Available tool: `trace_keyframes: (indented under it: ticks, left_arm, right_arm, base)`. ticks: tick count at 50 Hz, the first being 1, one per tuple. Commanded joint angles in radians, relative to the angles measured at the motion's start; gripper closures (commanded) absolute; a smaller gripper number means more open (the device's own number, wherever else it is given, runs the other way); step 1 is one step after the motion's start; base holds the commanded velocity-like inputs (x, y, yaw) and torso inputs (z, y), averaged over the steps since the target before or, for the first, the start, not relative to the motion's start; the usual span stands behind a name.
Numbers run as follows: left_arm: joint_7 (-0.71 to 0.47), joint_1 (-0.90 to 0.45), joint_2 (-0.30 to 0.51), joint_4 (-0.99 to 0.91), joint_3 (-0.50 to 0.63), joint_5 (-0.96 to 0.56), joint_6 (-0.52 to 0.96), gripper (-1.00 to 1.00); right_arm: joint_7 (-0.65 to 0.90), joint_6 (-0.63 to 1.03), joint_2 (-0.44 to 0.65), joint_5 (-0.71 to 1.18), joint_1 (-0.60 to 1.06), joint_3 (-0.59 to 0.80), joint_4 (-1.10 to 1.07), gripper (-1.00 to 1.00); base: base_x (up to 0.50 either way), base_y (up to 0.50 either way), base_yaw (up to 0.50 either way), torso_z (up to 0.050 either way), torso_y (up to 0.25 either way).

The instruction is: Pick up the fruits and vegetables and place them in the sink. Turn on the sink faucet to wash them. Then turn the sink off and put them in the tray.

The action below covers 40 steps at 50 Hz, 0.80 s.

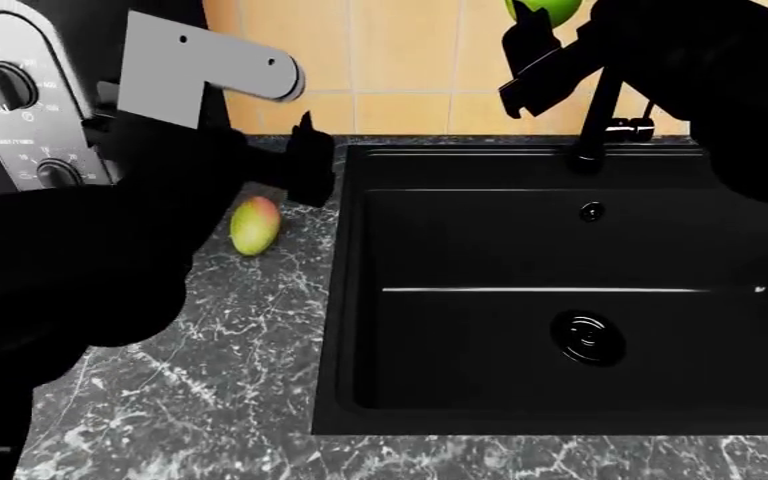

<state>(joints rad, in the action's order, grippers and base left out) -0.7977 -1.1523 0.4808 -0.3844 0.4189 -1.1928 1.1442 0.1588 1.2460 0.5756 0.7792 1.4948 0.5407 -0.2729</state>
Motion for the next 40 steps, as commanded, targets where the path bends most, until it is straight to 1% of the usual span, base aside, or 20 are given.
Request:
trace_keyframes:
  ticks: [1,10,15,22,23,28,34,40]
  left_arm:
    - [0.086,-0.009,-0.027,0.170,0.079,0.136,-0.064,-1.00]
    - [0.161,-0.025,-0.061,0.334,0.112,0.226,-0.155,-1.00]
    - [0.159,-0.005,-0.055,0.271,0.088,0.212,-0.189,-1.00]
    - [0.158,-0.003,-0.053,0.262,0.086,0.208,-0.192,-1.00]
    - [0.178,-0.003,-0.057,0.286,0.092,0.222,-0.211,-1.00]
    - [0.288,-0.046,-0.102,0.531,0.148,0.307,-0.277,-1.00]
    - [0.375,-0.097,-0.153,0.723,0.189,0.368,-0.336,-1.00]
    - [0.407,-0.130,-0.189,0.874,0.223,0.420,-0.369,-1.00]
  right_arm:
    - [-0.001,-0.006,0.002,-0.009,-0.004,-0.003,0.001,1.00]
    - [-0.004,-0.019,0.003,-0.014,-0.011,0.004,0.012,1.00]
    - [0.000,-0.019,0.002,-0.013,-0.013,0.002,0.016,1.00]
    - [0.003,-0.020,0.003,-0.010,-0.012,0.003,0.017,1.00]
    - [0.001,-0.022,0.002,-0.011,-0.010,0.005,0.020,1.00]
    - [-0.006,-0.028,-0.003,-0.016,0.002,0.014,0.031,1.00]
    - [-0.008,-0.032,-0.004,-0.016,0.004,0.016,0.033,1.00]
    - [-0.010,-0.040,-0.003,-0.014,0.004,0.016,0.033,1.00]
  base:
    - [0.00,0.00,0.00,0.000,0.000]
    - [0.00,0.00,0.00,0.000,0.000]
    - [0.00,0.00,0.00,0.000,0.000]
    - [0.00,0.00,0.00,0.000,0.000]
    - [0.00,0.00,0.00,0.000,0.000]
    - [0.00,0.00,0.00,0.000,0.000]
    - [0.00,0.00,0.00,0.000,0.000]
    - [0.00,0.00,0.00,0.000,0.000]
